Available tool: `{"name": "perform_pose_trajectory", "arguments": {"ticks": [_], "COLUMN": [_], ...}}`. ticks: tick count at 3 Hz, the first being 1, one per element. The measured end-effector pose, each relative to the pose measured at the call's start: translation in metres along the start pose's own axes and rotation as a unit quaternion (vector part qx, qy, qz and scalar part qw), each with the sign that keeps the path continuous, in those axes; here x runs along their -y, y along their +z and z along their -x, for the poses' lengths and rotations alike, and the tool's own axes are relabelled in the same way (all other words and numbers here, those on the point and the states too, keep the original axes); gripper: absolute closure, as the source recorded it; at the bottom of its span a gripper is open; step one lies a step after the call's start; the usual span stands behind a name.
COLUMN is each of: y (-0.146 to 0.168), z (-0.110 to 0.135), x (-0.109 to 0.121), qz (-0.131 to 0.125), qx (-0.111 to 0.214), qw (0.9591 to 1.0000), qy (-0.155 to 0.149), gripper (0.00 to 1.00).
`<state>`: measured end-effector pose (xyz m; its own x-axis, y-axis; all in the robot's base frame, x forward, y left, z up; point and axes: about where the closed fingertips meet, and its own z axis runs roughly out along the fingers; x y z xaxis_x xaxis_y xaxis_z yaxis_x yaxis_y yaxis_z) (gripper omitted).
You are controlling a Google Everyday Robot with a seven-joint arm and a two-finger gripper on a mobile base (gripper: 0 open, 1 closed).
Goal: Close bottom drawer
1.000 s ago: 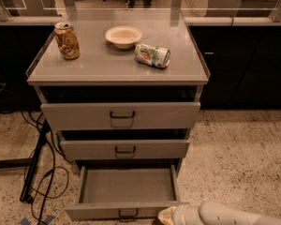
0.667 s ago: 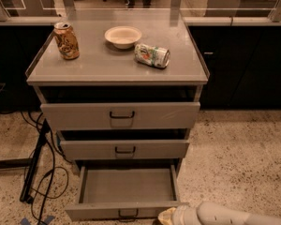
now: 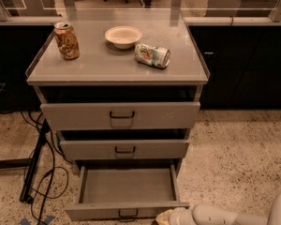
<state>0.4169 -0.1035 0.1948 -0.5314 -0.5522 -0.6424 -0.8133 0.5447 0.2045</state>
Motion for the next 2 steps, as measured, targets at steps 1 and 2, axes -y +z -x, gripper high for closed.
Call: {"name": "perform_pose_trajectory", "arguments": {"ticks": [1, 2], "y": [0.0256, 0.0257], "z": [-0.0110, -0.0110], "x": [0.0151, 0.0151], "qz": [-0.003, -0.003], "qx": [0.000, 0.000], "qw": [1.0000, 1.0000], "qy": [0.005, 0.005], "gripper": [0.98, 0.77]}}
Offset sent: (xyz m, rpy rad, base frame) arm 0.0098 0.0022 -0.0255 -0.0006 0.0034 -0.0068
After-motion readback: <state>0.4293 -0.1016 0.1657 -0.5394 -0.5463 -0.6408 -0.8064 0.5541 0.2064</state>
